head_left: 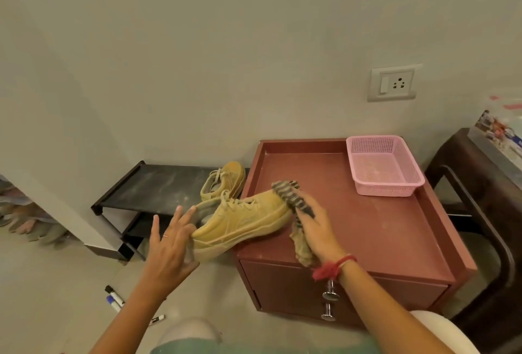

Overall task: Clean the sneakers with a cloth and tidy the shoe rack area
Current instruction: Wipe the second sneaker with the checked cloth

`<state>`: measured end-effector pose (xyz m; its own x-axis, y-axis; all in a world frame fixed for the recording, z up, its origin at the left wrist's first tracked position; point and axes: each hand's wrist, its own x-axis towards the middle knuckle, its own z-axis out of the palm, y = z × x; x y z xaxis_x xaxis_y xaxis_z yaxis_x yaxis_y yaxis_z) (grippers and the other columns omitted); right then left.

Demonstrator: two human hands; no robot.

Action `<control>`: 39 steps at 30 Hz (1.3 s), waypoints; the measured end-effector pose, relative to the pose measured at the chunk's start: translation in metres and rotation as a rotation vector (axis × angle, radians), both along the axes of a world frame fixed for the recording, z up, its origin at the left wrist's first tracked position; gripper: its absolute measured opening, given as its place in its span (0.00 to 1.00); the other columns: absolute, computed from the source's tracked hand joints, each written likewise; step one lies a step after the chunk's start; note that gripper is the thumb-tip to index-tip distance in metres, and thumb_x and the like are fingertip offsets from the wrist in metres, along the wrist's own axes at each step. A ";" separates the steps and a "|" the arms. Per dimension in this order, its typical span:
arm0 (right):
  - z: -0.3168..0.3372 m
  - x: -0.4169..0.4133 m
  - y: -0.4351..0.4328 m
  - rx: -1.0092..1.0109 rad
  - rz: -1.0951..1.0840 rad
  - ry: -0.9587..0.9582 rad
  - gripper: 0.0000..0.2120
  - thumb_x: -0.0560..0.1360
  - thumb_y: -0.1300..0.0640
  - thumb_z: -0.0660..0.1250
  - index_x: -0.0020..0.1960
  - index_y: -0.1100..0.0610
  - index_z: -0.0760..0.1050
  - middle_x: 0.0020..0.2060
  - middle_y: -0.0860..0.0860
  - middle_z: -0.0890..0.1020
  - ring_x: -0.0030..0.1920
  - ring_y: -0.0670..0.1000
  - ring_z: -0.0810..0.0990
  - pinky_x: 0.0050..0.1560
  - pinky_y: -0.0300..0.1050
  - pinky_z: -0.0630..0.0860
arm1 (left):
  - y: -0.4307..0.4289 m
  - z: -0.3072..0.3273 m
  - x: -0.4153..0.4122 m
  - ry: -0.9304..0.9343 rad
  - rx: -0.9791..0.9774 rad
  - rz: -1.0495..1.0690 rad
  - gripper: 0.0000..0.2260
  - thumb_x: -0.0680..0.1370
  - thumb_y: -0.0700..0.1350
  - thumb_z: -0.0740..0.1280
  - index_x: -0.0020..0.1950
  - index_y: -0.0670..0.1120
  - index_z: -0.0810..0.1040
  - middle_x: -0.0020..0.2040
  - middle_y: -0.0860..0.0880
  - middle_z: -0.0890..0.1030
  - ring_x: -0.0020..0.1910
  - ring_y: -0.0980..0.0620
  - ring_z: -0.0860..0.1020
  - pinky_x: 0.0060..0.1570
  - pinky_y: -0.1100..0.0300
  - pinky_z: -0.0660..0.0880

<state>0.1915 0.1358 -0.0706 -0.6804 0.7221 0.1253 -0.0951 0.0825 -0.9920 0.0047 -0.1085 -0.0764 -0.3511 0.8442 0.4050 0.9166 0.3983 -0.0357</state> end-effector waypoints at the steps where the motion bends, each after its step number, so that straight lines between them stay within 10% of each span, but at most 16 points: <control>1: -0.007 -0.007 -0.004 0.135 0.060 -0.032 0.21 0.76 0.68 0.57 0.62 0.47 0.72 0.62 0.51 0.75 0.59 0.50 0.73 0.66 0.53 0.68 | -0.003 -0.005 -0.006 0.006 -0.018 -0.003 0.22 0.77 0.65 0.54 0.57 0.48 0.68 0.73 0.43 0.67 0.78 0.49 0.50 0.71 0.35 0.48; 6: -0.025 -0.030 -0.012 0.626 0.097 -0.226 0.27 0.69 0.60 0.56 0.67 0.44 0.68 0.70 0.41 0.63 0.73 0.46 0.51 0.71 0.42 0.46 | -0.009 -0.017 -0.021 0.005 -0.005 0.013 0.24 0.78 0.66 0.48 0.55 0.47 0.68 0.73 0.43 0.67 0.74 0.43 0.59 0.73 0.40 0.49; 12: -0.029 -0.064 -0.007 0.460 0.065 -0.183 0.20 0.73 0.53 0.56 0.63 0.41 0.68 0.66 0.38 0.64 0.71 0.44 0.54 0.70 0.40 0.47 | -0.008 -0.031 -0.029 -0.013 0.114 -0.022 0.22 0.79 0.64 0.52 0.56 0.46 0.68 0.73 0.43 0.64 0.74 0.41 0.61 0.72 0.40 0.53; 18: -0.013 -0.085 0.014 -0.090 0.004 -0.085 0.10 0.80 0.59 0.58 0.60 0.53 0.71 0.54 0.49 0.75 0.56 0.48 0.74 0.55 0.31 0.71 | -0.007 -0.032 -0.032 -0.038 0.126 -0.049 0.21 0.79 0.63 0.53 0.57 0.47 0.68 0.73 0.44 0.63 0.74 0.42 0.60 0.73 0.45 0.53; 21: -0.011 -0.085 0.033 -0.249 0.018 -0.214 0.11 0.80 0.55 0.57 0.59 0.56 0.72 0.55 0.53 0.78 0.56 0.53 0.76 0.57 0.45 0.73 | -0.008 -0.028 -0.032 -0.034 0.091 -0.021 0.23 0.79 0.64 0.51 0.57 0.46 0.68 0.73 0.42 0.65 0.74 0.42 0.59 0.73 0.43 0.52; 30: 0.001 -0.029 0.046 0.969 -0.252 -0.480 0.26 0.69 0.67 0.63 0.66 0.55 0.70 0.67 0.54 0.70 0.69 0.57 0.65 0.70 0.57 0.61 | -0.004 -0.007 -0.021 -0.057 0.024 0.098 0.37 0.56 0.51 0.81 0.61 0.47 0.69 0.72 0.44 0.68 0.75 0.42 0.56 0.67 0.28 0.50; 39: -0.008 -0.010 0.052 0.802 -0.051 -0.479 0.21 0.73 0.65 0.60 0.64 0.54 0.71 0.61 0.52 0.76 0.63 0.53 0.71 0.66 0.49 0.65 | -0.011 0.033 -0.018 -0.038 0.063 0.253 0.36 0.57 0.58 0.71 0.61 0.47 0.69 0.70 0.45 0.71 0.75 0.37 0.56 0.65 0.25 0.49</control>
